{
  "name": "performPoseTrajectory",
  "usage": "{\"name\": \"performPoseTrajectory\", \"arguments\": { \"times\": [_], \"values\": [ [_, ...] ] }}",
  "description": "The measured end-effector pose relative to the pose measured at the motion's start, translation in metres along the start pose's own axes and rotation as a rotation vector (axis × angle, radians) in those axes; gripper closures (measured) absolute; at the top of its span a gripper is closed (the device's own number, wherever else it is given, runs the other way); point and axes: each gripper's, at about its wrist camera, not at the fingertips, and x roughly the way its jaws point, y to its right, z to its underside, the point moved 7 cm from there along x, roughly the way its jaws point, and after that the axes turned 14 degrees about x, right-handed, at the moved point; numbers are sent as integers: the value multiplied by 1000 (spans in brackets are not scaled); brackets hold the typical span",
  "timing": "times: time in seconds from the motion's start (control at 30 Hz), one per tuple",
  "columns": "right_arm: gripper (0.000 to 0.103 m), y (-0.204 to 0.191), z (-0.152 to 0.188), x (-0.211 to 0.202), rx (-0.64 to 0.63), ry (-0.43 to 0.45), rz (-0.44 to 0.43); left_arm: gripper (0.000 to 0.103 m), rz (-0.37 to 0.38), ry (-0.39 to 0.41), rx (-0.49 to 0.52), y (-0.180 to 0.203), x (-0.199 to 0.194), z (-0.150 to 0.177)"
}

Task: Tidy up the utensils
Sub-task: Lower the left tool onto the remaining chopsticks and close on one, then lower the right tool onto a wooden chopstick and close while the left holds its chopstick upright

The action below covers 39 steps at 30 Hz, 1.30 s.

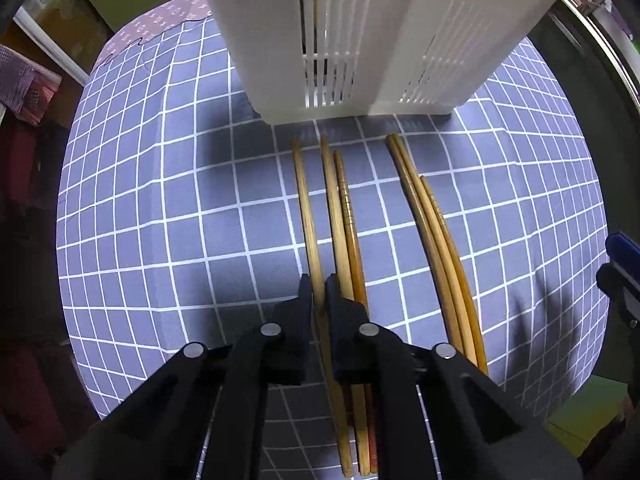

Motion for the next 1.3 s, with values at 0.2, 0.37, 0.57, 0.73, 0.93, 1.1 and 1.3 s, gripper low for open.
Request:
{"name": "performPoseTrajectory", "arguments": {
  "times": [0.2, 0.37, 0.57, 0.73, 0.93, 1.1, 1.3],
  "values": [
    [80, 1, 2, 4, 0, -19, -2, 96, 13, 38, -6, -10, -11, 11],
    [80, -3, 3, 15, 0, -55, -4, 96, 20, 159, 11, -15, -50, 20],
    [80, -17, 3, 35, -13, -113, -17, 96, 23, 329, 28, -32, -99, 36],
    [80, -35, 2, 57, -23, -180, -33, 96, 4, 451, 45, -36, -133, 50],
    [80, -47, 1, 82, -47, -237, 1, 96, -26, 511, 67, -35, -148, 65],
    [80, -48, 0, 95, -51, -267, 26, 96, -24, 503, 73, -35, -147, 68],
    [80, -52, 1, 99, -64, -286, 41, 96, -13, 464, 60, -40, -134, 64]
  ]
}}
